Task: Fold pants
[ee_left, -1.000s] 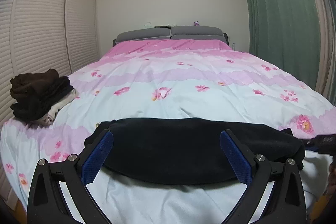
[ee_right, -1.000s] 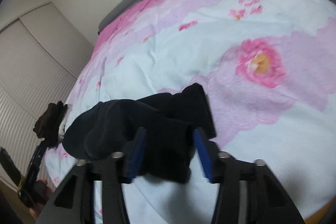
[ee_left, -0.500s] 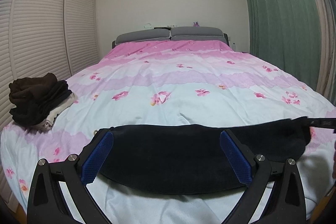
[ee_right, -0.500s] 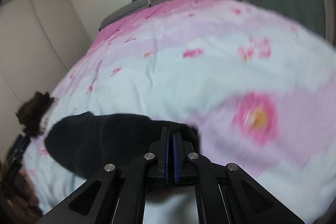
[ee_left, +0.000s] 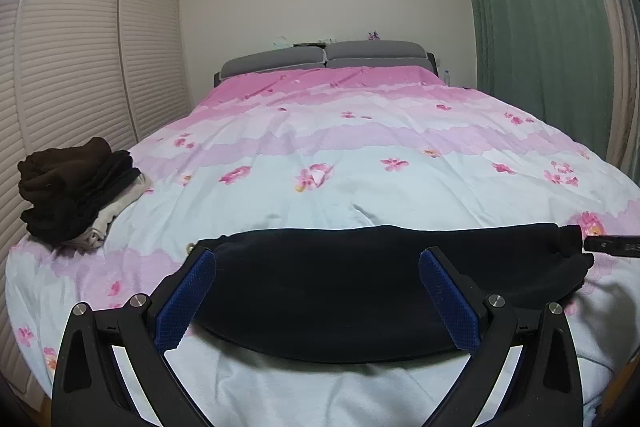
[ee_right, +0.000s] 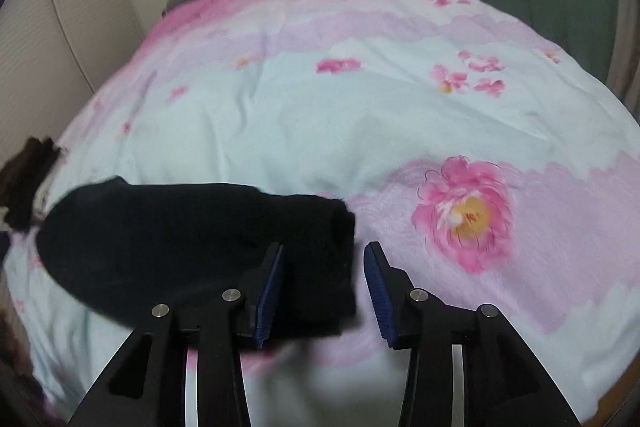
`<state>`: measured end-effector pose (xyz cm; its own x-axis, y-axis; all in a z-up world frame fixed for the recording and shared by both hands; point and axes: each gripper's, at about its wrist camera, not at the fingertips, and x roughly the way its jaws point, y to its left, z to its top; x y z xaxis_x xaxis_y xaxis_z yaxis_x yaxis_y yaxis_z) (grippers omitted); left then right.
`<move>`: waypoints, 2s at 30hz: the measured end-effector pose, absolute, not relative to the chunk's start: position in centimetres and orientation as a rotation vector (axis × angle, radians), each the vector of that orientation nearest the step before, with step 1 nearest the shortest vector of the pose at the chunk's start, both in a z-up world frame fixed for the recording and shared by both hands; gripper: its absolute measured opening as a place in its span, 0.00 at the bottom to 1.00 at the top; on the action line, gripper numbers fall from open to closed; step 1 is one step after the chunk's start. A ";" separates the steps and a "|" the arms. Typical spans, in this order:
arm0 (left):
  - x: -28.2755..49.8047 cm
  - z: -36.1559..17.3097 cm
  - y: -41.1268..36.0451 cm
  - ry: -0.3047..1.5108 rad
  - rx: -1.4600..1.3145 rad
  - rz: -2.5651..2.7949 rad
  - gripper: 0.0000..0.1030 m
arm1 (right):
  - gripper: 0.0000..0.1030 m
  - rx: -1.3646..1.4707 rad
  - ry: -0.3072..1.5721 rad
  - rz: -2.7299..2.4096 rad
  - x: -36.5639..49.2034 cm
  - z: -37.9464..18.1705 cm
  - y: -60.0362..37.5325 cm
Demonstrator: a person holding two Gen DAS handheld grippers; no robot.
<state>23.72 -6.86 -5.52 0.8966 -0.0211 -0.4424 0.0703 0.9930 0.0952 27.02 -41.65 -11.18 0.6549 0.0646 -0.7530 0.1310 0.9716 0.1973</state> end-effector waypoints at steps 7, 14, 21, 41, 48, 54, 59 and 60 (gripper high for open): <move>22.5 -5.5 -4.6 0.453 0.107 -0.016 1.00 | 0.41 0.380 0.814 -0.036 23.9 -10.9 -39.7; 22.5 -6.2 -4.5 0.464 0.141 -0.001 1.00 | 0.41 0.782 0.820 -0.011 24.0 -15.2 -42.3; 22.2 -5.9 -5.8 0.444 0.137 -0.038 1.00 | 0.15 0.867 0.816 -0.006 24.8 -16.3 -41.9; 24.0 -8.7 7.9 0.510 0.010 0.092 1.00 | 0.37 0.288 0.617 -0.078 20.4 -7.7 -30.6; 26.2 -9.9 11.7 0.541 -0.068 0.024 1.00 | 0.45 0.022 0.543 0.063 19.9 -6.9 -20.8; 28.6 -11.1 9.6 0.574 -0.062 -0.087 0.96 | 0.45 0.040 0.578 0.129 20.5 -8.0 -18.9; 30.6 -12.1 8.5 0.628 -0.087 -0.118 0.80 | 0.45 0.050 0.592 0.113 20.2 -8.3 -19.5; 30.9 -12.4 8.6 0.642 -0.094 -0.117 0.77 | 0.45 0.052 0.596 0.107 20.4 -8.4 -19.7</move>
